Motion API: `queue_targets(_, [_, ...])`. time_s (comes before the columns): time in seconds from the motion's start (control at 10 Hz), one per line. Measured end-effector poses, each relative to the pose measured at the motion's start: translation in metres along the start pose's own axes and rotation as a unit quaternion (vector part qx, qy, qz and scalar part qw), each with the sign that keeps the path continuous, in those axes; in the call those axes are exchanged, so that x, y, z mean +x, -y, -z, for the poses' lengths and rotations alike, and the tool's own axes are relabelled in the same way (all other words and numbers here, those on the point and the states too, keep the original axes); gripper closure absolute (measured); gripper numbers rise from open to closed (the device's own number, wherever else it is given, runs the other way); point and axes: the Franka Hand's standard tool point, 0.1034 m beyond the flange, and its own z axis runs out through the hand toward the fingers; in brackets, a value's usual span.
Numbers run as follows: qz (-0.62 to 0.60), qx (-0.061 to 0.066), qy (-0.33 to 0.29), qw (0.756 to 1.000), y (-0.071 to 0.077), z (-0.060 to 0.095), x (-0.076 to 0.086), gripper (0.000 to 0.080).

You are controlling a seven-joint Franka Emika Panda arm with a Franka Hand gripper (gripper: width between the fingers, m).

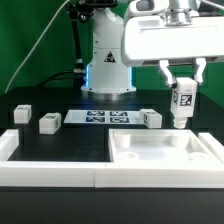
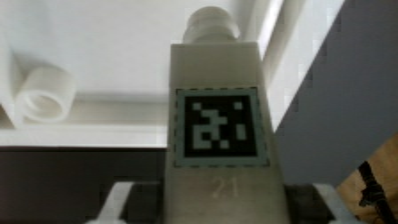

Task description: Assemble one leg

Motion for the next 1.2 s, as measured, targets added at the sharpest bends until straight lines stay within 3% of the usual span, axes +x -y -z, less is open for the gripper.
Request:
queue_targets(0.2, [0.019,0.009,-0.002,1.0,0.007,-0.013,0.025,0.0508])
queue_targets(0.7, [0.017,0.008,0.0,1.0,0.005,-0.015,0.023,0.0508])
queue_targets(1.0, [0.011,0.009,-0.004,1.0,-0.001,-0.027,0.04,0.0508])
queue_targets(1.2, [0.007,0.007,-0.002,1.0,-0.005,-0.034,0.037,0.0508])
